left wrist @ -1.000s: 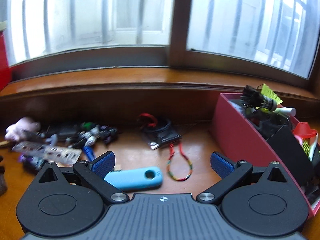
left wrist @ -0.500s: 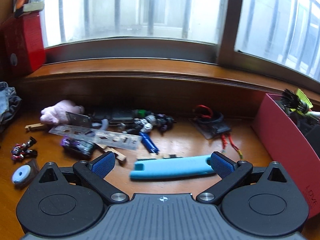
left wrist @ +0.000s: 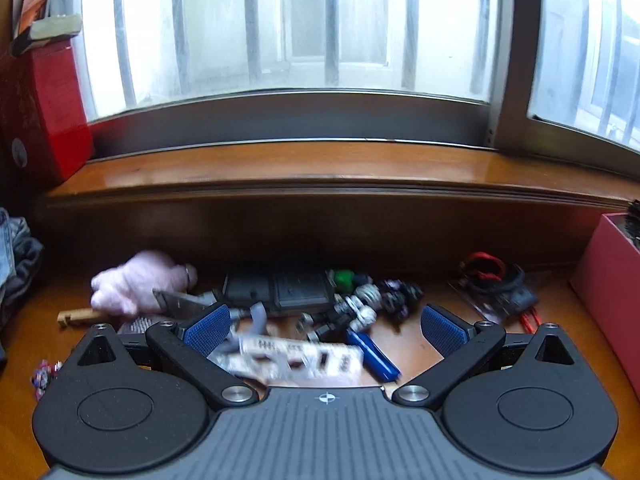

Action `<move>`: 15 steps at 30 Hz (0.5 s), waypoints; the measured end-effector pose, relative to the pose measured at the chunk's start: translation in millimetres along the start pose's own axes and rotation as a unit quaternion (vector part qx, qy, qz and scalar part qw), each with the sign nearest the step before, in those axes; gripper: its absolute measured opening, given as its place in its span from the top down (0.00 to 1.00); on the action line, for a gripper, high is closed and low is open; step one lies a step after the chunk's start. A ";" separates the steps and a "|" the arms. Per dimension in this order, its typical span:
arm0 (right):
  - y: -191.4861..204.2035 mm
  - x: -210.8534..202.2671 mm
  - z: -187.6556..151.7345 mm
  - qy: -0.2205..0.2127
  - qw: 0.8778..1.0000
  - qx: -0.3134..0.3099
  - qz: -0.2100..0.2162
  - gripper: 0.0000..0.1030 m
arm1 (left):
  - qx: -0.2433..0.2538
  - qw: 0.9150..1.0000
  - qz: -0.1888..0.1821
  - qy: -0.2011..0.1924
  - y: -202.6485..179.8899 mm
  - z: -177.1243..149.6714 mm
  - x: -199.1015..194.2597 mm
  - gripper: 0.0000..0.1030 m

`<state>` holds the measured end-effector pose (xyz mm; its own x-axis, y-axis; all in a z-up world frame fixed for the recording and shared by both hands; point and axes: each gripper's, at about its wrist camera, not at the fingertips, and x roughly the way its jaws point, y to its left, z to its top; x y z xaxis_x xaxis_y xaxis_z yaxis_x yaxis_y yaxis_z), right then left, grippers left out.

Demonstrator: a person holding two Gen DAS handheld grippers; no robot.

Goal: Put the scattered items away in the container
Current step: 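Withdraw both open grippers from the red box back over the desk, then grasp the black phone case with the left gripper while the right gripper reaches the figurines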

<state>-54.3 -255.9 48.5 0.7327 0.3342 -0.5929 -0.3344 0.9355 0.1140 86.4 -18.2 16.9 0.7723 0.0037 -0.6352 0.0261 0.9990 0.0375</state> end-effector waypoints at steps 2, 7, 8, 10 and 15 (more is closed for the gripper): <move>4.5 6.0 -1.0 0.006 1.000 0.003 -0.002 0.08 | 0.001 1.000 0.008 0.002 4.8 5.6 15.1 0.00; 1.3 24.0 -3.4 0.032 0.999 0.031 -0.005 0.08 | 0.003 1.000 0.005 0.014 13.6 14.5 50.0 0.00; -0.3 27.6 -3.6 0.036 0.999 0.036 -0.006 0.08 | 0.004 1.000 0.003 0.016 13.4 15.5 55.5 0.00; -3.4 34.9 -3.2 0.044 0.998 0.045 -0.010 0.08 | 0.004 1.000 0.002 0.020 12.6 16.2 64.1 0.01; -10.1 53.8 0.6 0.057 0.997 0.058 -0.012 0.08 | 0.000 1.000 -0.002 0.027 10.5 15.7 82.6 0.06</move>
<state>-11.1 -247.3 15.9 0.6658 0.3019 -0.6823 -0.2415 0.9524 0.1857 160.4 -8.1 -23.0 0.7367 0.0022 -0.6762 0.0295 0.9989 0.0354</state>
